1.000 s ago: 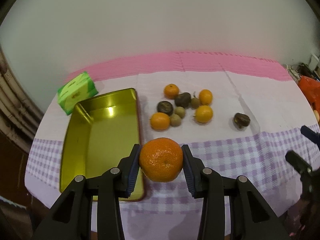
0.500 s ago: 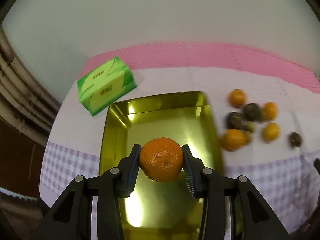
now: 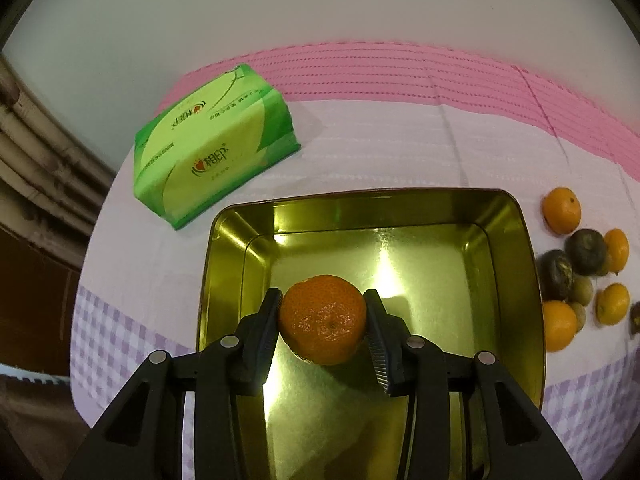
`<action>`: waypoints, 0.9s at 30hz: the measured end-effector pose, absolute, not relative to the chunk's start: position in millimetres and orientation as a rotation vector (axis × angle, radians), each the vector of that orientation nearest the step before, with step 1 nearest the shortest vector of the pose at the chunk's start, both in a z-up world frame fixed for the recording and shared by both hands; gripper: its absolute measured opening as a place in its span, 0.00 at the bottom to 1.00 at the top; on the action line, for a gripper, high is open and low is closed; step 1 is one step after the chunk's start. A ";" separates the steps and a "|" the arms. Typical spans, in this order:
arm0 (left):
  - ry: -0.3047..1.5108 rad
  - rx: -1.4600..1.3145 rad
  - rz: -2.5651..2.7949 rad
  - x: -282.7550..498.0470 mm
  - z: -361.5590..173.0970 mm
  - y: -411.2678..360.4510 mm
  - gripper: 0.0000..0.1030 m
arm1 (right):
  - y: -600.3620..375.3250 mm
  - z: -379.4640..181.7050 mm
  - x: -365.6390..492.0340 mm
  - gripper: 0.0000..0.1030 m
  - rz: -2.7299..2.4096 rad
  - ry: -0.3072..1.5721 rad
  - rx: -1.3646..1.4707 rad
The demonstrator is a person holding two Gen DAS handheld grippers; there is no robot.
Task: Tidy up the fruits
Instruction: 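Carry the mandarin over the gold tin with the left gripper, then release the mandarin into the tin while the right gripper grasps the dark passion fruit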
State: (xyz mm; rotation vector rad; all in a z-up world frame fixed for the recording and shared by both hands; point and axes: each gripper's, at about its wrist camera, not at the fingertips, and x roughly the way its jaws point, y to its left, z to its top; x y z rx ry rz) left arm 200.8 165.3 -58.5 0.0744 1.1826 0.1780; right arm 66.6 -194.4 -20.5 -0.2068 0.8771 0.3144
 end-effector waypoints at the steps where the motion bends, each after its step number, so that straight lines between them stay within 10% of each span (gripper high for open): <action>1: 1.180 0.074 0.181 201.6 -59.0 166.1 0.42 | -194.5 -22.8 67.4 0.77 0.315 0.883 -0.207; 7: 1.148 0.071 0.185 202.6 -52.0 163.0 0.48 | -187.8 -33.9 74.4 0.71 0.331 0.912 -0.219; 16: 0.997 -0.149 0.145 142.2 2.1 168.1 0.63 | -185.1 -48.5 83.7 0.36 0.361 0.977 -0.192; 27: 0.871 -0.187 0.264 11.7 34.4 160.8 0.72 | -157.7 0.3 56.5 0.34 0.435 0.892 -0.145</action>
